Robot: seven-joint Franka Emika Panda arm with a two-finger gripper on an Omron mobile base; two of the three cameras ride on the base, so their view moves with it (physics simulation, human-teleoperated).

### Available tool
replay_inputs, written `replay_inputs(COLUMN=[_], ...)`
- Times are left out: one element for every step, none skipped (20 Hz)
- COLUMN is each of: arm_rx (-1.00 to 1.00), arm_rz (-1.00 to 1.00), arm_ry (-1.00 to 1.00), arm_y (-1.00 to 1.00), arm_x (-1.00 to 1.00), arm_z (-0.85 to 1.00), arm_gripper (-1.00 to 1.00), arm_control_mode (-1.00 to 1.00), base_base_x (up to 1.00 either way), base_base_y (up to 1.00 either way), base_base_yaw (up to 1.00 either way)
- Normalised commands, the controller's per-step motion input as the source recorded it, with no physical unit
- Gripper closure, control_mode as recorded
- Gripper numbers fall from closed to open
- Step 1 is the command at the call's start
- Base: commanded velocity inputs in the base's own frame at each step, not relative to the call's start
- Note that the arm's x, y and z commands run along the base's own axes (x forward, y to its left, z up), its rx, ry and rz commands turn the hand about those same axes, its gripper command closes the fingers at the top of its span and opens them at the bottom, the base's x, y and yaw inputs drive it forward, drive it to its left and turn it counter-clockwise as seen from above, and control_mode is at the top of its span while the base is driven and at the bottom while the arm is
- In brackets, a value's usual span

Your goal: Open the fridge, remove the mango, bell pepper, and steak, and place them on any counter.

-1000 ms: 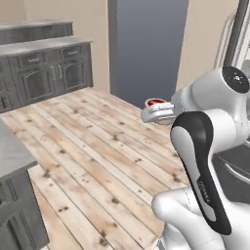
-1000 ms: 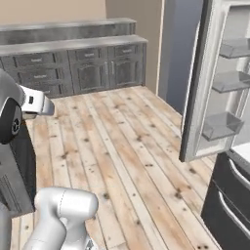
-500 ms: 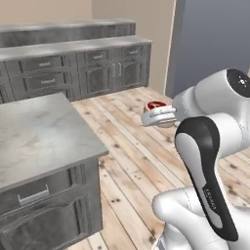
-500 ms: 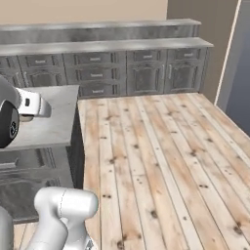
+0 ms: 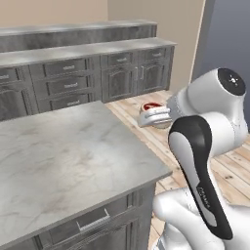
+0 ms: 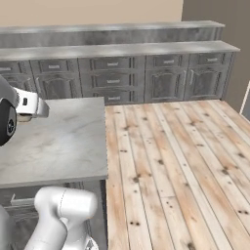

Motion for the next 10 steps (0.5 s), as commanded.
replay_inputs(arm_rx=[-0.05,-0.05,-0.06,-0.07,-0.08,-0.09,-0.08,-0.07,-0.05,-0.05], arm_rz=[0.05,0.05,0.05,0.05,0.05,0.04,0.03,0.02,0.01,0.01], arm_ry=[0.18,0.14,0.11,0.07,0.06,0.05,0.07,0.1,0.1,0.12], arm_y=[0.49,0.49,0.43,0.55,0.64,0.73,0.73,0.71,0.71,0.71], arm_x=[0.36,0.42,0.38,0.36,0.36,0.26,0.26,0.27,0.34,0.46], arm_z=[-0.64,-0.75,-0.97,-1.0,-1.0,-1.0,-1.0,-1.0,-1.0,-1.0], arm_gripper=[1.0,1.0,1.0,1.0,1.0,1.0,1.0,1.0,1.0,1.0], arm_control_mode=[-1.0,-1.0,-1.0,-1.0,-1.0,-1.0,-1.0,-1.0,-1.0,-1.0], base_base_x=[0.0,0.0,0.0,0.0,0.0,0.0,0.0,0.0,0.0,0.0], base_base_y=[0.0,0.0,0.0,0.0,0.0,0.0,0.0,0.0,0.0,0.0], base_base_yaw=[0.0,0.0,0.0,0.0,0.0,0.0,0.0,0.0,0.0,0.0])
